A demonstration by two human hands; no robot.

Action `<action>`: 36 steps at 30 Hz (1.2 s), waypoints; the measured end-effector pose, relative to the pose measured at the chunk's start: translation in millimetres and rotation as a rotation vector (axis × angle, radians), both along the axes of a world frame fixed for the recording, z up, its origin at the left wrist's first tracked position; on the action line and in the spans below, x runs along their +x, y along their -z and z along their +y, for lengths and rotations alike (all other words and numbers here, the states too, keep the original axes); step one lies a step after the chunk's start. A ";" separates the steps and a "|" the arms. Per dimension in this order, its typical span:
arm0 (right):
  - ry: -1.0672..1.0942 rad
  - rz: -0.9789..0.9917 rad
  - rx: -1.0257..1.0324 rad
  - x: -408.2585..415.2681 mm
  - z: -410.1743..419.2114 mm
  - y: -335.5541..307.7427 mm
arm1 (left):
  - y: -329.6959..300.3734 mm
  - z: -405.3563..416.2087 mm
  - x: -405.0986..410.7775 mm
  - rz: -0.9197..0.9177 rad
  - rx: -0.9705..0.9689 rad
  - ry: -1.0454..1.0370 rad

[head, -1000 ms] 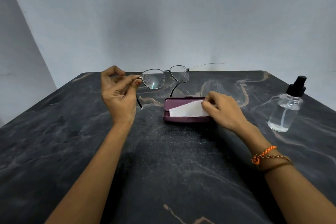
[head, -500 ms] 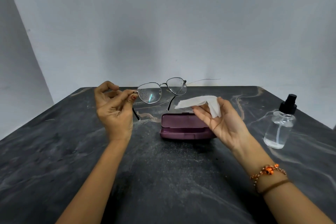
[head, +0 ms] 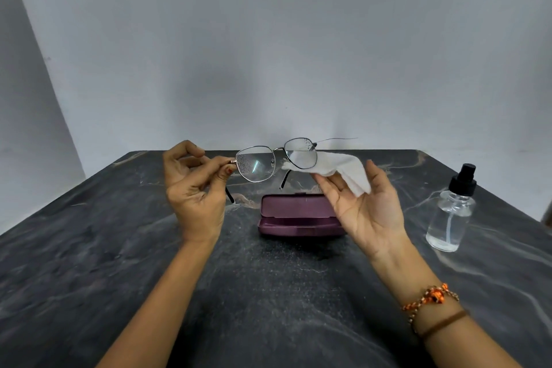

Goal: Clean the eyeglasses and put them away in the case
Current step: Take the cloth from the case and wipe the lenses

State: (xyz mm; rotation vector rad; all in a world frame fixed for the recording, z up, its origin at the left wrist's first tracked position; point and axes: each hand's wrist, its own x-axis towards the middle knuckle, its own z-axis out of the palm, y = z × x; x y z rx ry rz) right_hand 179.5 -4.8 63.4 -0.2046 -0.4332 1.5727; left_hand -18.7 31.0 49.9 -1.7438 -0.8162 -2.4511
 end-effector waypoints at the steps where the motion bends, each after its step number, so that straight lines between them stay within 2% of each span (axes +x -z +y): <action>1: -0.008 0.009 0.006 0.5 -0.8 1.0 | 0.4 0.0 0.8 0.008 0.000 0.000; 8: 0.035 0.007 0.045 -1.0 -3.4 1.9 | 2.0 -2.6 5.9 0.047 0.009 0.011; 17: 0.170 -0.062 -0.053 -5.1 -9.8 -1.9 | 3.9 -9.6 15.0 0.151 0.028 0.034; 23: 0.148 -0.057 -0.145 -1.7 -12.4 -3.0 | 2.1 -16.1 20.7 0.231 0.047 0.070; 28: 0.078 -0.166 -0.118 -0.7 -16.5 -6.5 | -0.8 -17.1 19.3 0.278 0.063 0.048; 36: 0.161 -0.198 -0.211 1.2 -14.9 -8.5 | -0.9 -21.8 27.6 0.374 0.111 0.004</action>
